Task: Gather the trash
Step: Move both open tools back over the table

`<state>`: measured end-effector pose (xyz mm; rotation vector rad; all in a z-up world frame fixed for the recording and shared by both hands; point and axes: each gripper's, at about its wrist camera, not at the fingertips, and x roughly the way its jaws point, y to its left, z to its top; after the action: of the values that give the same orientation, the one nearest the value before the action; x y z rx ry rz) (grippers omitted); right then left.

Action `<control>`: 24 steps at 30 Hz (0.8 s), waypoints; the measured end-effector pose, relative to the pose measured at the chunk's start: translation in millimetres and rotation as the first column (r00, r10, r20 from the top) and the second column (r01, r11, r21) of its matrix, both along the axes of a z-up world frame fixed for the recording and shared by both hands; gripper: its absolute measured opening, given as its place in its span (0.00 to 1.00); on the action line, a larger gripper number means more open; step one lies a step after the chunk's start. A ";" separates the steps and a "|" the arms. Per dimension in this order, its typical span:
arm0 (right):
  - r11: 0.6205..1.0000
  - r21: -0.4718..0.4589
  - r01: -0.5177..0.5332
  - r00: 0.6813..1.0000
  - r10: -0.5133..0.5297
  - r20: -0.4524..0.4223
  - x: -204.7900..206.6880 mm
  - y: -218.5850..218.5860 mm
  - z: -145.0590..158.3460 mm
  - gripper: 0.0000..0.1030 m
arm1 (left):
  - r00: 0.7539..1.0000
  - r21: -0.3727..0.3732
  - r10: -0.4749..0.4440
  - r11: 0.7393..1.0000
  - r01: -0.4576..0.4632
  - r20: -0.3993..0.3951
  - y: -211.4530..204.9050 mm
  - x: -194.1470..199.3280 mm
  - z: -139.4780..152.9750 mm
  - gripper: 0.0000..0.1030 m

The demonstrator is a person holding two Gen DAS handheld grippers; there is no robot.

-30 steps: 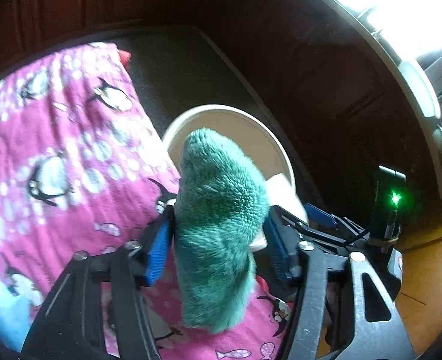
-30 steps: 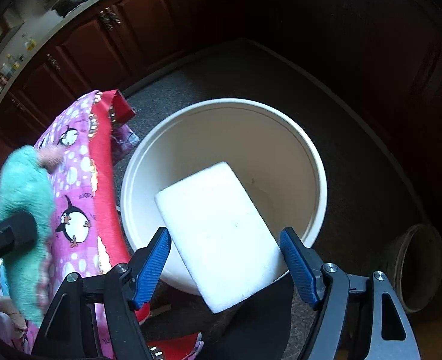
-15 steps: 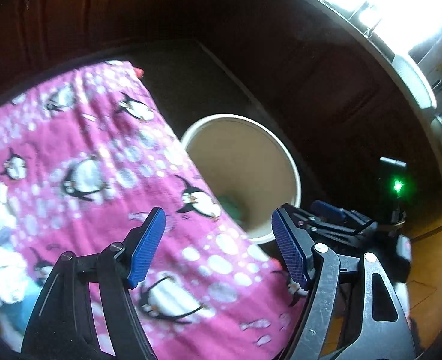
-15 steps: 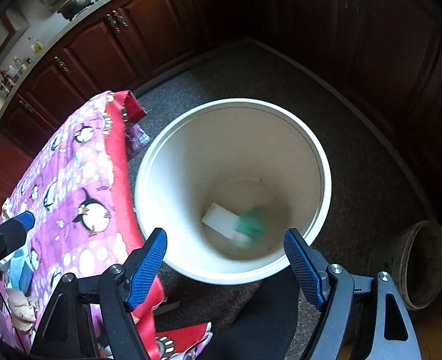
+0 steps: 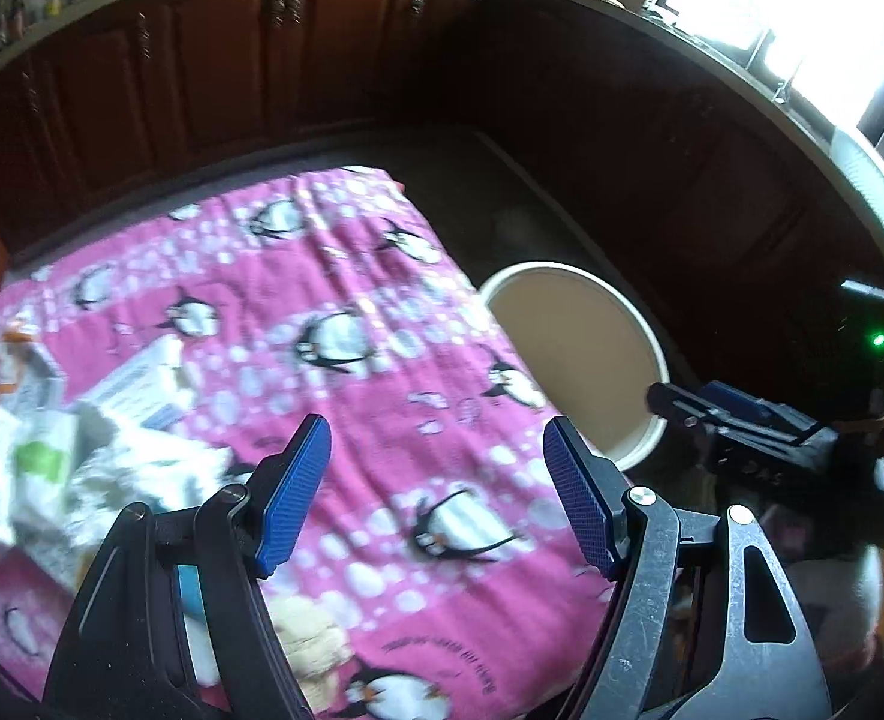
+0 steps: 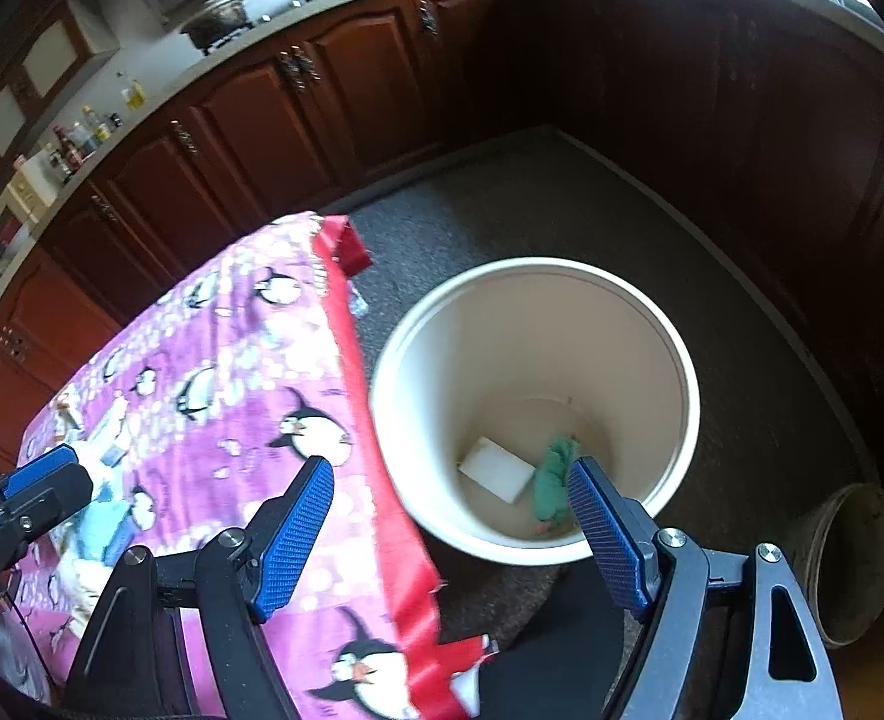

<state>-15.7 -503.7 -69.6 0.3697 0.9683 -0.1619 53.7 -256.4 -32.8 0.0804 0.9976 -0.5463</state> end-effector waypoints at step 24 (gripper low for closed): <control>0.960 0.010 -0.279 0.959 0.278 0.049 20.8 123.2 29.7 0.79 | 0.937 -0.018 0.349 0.937 -0.349 -0.006 218.2 -4.5 6.9 0.70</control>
<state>5.1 -380.5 -39.9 0.2481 0.9656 0.1113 49.2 -38.1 -25.9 -0.1140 0.9818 -0.2298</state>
